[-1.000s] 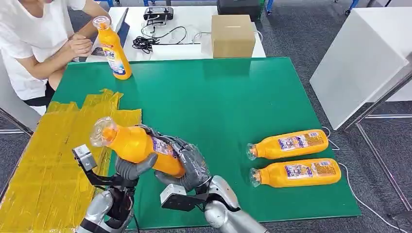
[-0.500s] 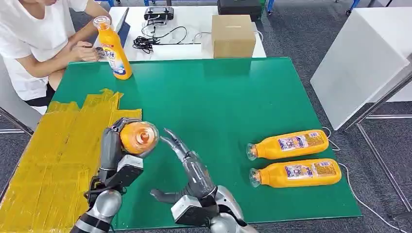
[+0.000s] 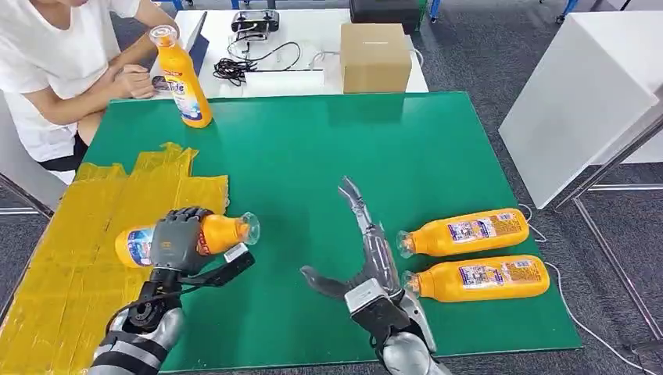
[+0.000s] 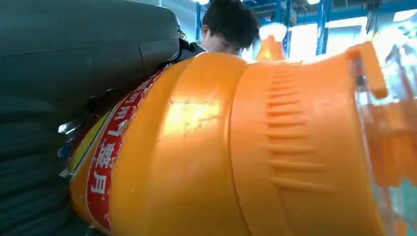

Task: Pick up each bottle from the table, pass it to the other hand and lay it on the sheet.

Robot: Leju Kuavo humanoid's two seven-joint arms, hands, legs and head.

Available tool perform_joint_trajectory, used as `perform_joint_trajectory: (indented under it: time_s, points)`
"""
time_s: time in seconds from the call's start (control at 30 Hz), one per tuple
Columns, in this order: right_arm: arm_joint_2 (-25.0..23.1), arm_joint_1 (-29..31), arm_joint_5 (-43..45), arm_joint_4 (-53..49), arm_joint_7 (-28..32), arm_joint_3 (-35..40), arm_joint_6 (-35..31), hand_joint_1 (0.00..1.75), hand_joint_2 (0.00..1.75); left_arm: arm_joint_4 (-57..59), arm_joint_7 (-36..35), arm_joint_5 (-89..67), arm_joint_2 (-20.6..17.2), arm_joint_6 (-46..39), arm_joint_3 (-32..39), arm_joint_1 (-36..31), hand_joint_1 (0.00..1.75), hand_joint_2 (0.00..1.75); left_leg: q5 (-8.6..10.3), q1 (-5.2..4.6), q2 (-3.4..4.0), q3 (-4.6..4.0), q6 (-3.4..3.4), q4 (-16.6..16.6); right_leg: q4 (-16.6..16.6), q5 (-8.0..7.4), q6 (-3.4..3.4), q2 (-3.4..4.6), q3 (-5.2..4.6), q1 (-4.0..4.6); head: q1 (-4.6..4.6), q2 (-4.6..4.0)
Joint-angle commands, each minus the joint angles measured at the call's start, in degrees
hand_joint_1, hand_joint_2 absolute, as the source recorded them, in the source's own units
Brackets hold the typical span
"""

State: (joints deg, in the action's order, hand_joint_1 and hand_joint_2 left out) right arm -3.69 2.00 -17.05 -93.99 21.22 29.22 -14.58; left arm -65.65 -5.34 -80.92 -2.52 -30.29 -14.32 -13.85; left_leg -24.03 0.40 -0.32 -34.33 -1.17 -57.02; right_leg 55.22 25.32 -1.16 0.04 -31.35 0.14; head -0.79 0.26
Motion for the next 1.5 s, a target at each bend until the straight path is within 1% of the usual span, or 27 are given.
perform_joint_trajectory:
  time_s: [0.03,0.07,0.1,0.13,0.17,0.27,0.3,0.33,0.37,0.43,0.53,0.57,0.6,0.67,0.73,0.83,1.03,1.1,1.17,1.2,1.23,1.3,1.33,1.37,1.4,1.47,1.5]
  points:
    - [1.0,-1.2,-1.4,-2.4,-0.9,-10.9,-0.9,0.00,1.75,26.4,-4.7,-7.5,-2.5,6.1,-0.8,-11.1,1.75,1.75,0.00,0.00,-0.13,0.27,0.03,0.1,-0.1,0.05,-0.03,-0.15,0.33,0.00,0.00,0.00]
    - [1.0,-1.0,-2.8,-2.2,-1.2,-11.7,-1.7,0.00,1.75,30.2,-6.0,-8.8,-2.6,5.9,-0.7,-12.2,1.75,1.75,-0.03,0.01,-0.09,0.39,0.05,0.1,-0.1,0.07,-0.04,-0.14,0.44,0.01,0.00,0.00]
    - [1.3,-0.9,-4.7,-2.0,-1.3,-12.0,-2.4,0.00,1.75,32.4,-5.9,-8.6,-2.5,5.9,-0.1,-12.8,1.75,1.75,0.01,-0.02,-0.04,0.21,0.02,0.1,-0.1,0.02,-0.02,-0.07,0.23,-0.01,0.02,0.00]
    - [1.5,-0.9,-5.7,-2.0,-1.5,-12.2,-2.8,0.00,1.75,33.6,-5.8,-8.2,-2.6,5.8,0.5,-12.8,1.75,1.75,0.00,-0.01,-0.08,0.32,0.03,0.1,-0.1,0.04,-0.03,-0.13,0.35,-0.01,0.02,0.00]
    - [2.1,-0.8,-7.7,-2.0,-1.8,-12.2,-3.4,0.00,1.75,35.8,-6.7,-8.6,-2.8,5.8,0.9,-13.3,1.75,1.75,0.03,-0.02,-0.01,0.20,0.01,0.1,-0.1,0.00,-0.02,-0.07,0.20,-0.01,0.00,0.00]
    - [3.2,-0.6,-10.9,-2.1,-2.6,-12.6,-4.3,0.00,1.75,38.7,-6.0,-6.9,-2.8,5.3,3.1,-13.2,1.75,1.75,0.00,-0.05,-0.06,0.52,0.02,0.2,-0.1,0.01,-0.03,-0.03,0.56,-0.05,0.00,0.00]
    - [3.9,-0.6,-13.9,-2.0,-3.7,-12.6,-5.3,0.00,1.75,39.8,-6.2,-6.8,-2.6,3.9,4.1,-13.2,1.75,1.75,-0.02,-0.04,0.03,0.64,0.03,0.2,-0.1,-0.01,-0.04,0.06,0.65,-0.04,0.02,0.00]
    - [4.6,-0.5,-15.4,-2.0,-4.4,-12.6,-5.6,0.00,1.75,39.9,-6.1,-6.1,-2.3,2.6,5.0,-12.9,1.20,1.75,-0.03,-0.03,0.09,0.79,0.05,0.2,-0.2,-0.01,-0.05,0.10,0.80,-0.03,0.02,0.00]
    - [5.9,-0.2,-19.2,-1.6,-6.3,-12.3,-5.7,0.00,1.75,40.2,-6.9,-6.3,-2.2,1.1,5.7,-12.6,0.00,1.75,0.01,-0.05,0.00,0.81,0.03,0.2,-0.1,0.00,0.00,0.03,0.82,-0.04,0.00,0.00]
    - [8.3,0.5,-25.0,-0.6,-9.5,-12.3,-5.2,0.00,1.75,40.2,-7.6,-5.6,-1.6,-1.3,7.4,-12.0,0.00,1.75,-0.03,-0.05,0.08,0.96,0.09,0.2,-0.1,0.06,-0.06,0.11,0.97,-0.05,0.02,0.00]
    - [13.3,2.1,-32.1,1.2,-14.1,-12.8,-2.1,0.00,1.75,38.9,-5.2,-2.3,-0.4,-5.1,10.7,-10.9,0.00,1.75,-0.09,-0.05,0.07,1.18,0.14,0.2,-0.1,0.06,-0.05,0.10,1.17,-0.03,0.02,0.00]
    - [15.5,2.9,-33.6,2.1,-15.6,-13.0,0.3,0.00,1.75,37.5,-1.5,1.2,0.5,-6.2,12.9,-10.2,0.00,1.75,-0.12,-0.06,-0.01,1.20,0.13,0.2,-0.1,0.11,-0.05,0.04,1.20,-0.04,0.02,0.00]
    - [16.8,3.3,-33.6,2.7,-15.7,-13.4,1.5,0.00,1.75,36.8,0.0,2.6,0.9,-6.2,13.7,-9.8,0.00,1.75,-0.12,-0.05,-0.06,1.23,0.13,0.2,-0.1,0.14,-0.04,-0.01,1.24,-0.03,0.02,0.00]
    - [20.5,4.4,-35.0,4.4,-16.8,-13.3,5.8,0.00,1.75,34.1,5.3,7.9,2.1,-6.3,15.8,-8.6,0.00,1.75,-0.09,-0.07,-0.03,1.22,0.10,0.2,-0.1,0.10,-0.08,0.02,1.24,-0.04,0.02,0.00]
    - [23.9,5.7,-35.4,6.5,-16.9,-13.0,8.9,0.00,1.75,32.3,7.8,10.3,2.9,-6.7,16.1,-7.7,0.00,1.75,-0.09,-0.10,-0.02,1.24,0.07,0.2,-0.2,0.11,-0.12,0.02,1.26,-0.07,0.02,0.00]
    - [25.8,6.6,-36.2,7.9,-16.9,-12.6,10.2,0.00,1.75,30.8,10.1,13.0,3.6,-6.6,16.3,-7.1,0.00,1.75,-0.13,-0.14,0.01,1.24,0.06,0.1,-0.2,0.14,-0.12,0.04,1.30,-0.08,0.04,0.00]
    - [25.6,6.6,-36.3,7.6,-17.0,-12.3,10.3,0.00,1.75,30.7,10.1,13.1,3.6,-6.5,16.2,-7.1,0.00,1.75,-0.13,-0.21,-0.20,1.14,0.08,0.1,-0.1,0.21,-0.10,-0.09,1.22,-0.18,0.00,0.00]
    - [27.0,7.2,-37.7,8.1,-19.0,-11.5,11.4,0.00,1.75,28.7,13.5,16.8,4.3,-6.7,16.6,-6.3,0.00,1.75,-0.16,-0.21,-0.14,1.12,0.06,0.1,-0.1,0.19,-0.09,-0.04,1.18,-0.19,0.04,0.00]
    - [29.8,7.8,-36.2,9.1,-19.1,-12.1,12.6,0.00,1.75,23.8,18.1,21.9,5.5,-5.4,15.6,-4.0,0.00,1.75,-0.17,-0.19,-0.03,1.15,0.08,0.1,-0.1,0.15,-0.11,0.05,1.21,-0.17,0.04,0.00]
    - [31.3,8.0,-36.1,9.5,-19.3,-12.8,12.5,0.00,1.75,20.4,21.0,25.8,6.2,-3.8,15.0,-2.5,0.00,1.75,-0.16,-0.23,-0.16,1.06,0.04,0.1,0.0,0.20,-0.12,-0.06,1.13,-0.21,0.04,0.00]
    - [32.4,8.1,-36.9,9.8,-20.1,-13.8,12.7,0.00,1.75,16.9,22.8,28.5,6.6,-2.4,14.1,-1.0,0.00,1.75,-0.18,-0.22,-0.13,1.08,0.04,0.1,-0.1,0.19,-0.14,-0.04,1.15,-0.20,0.07,0.00]
    - [34.7,8.2,-38.0,10.6,-20.8,-16.2,14.0,0.00,1.75,8.9,24.4,32.6,6.9,-1.7,11.3,2.8,0.00,1.75,-0.17,-0.24,-0.22,0.99,0.01,0.0,0.0,0.22,-0.15,-0.13,1.07,-0.23,0.05,0.00]
    - [35.2,8.1,-37.9,10.9,-20.1,-17.6,14.6,0.00,1.75,6.2,23.4,33.1,6.5,-1.2,9.9,4.0,0.00,1.75,-0.19,-0.25,-0.21,0.99,0.00,0.0,0.0,0.23,-0.18,-0.13,1.09,-0.23,0.04,0.00]
    - [35.2,8.1,-37.9,10.9,-20.1,-17.6,14.6,0.00,1.75,6.2,23.4,33.1,6.5,-1.2,9.9,4.0,0.00,1.75,-0.21,-0.28,-0.22,0.96,-0.01,0.0,0.0,0.24,-0.18,-0.14,1.07,-0.24,0.07,0.00]
    - [35.8,7.9,-38.6,11.0,-20.4,-17.8,15.1,0.00,1.75,3.8,25.9,36.3,6.8,-1.0,9.6,4.8,0.00,1.75,-0.20,-0.28,-0.24,0.93,0.00,0.0,0.0,0.23,-0.15,-0.15,1.06,-0.23,0.02,0.00]
    - [36.6,7.6,-38.8,11.2,-20.5,-18.5,15.3,0.00,1.75,1.8,27.3,38.1,6.9,-0.7,9.0,5.6,0.00,1.75,-0.29,-0.25,-0.17,0.97,-0.01,0.0,-0.1,0.26,-0.22,-0.11,1.14,-0.21,0.06,0.00]
    - [37.1,7.4,-39.6,11.7,-21.1,-18.8,15.7,0.00,1.75,-1.5,29.1,40.2,7.2,-0.5,8.3,6.8,0.00,1.75,-0.20,-0.28,-0.24,0.87,0.02,0.0,0.0,0.22,-0.13,-0.15,1.00,-0.23,0.00,0.00]
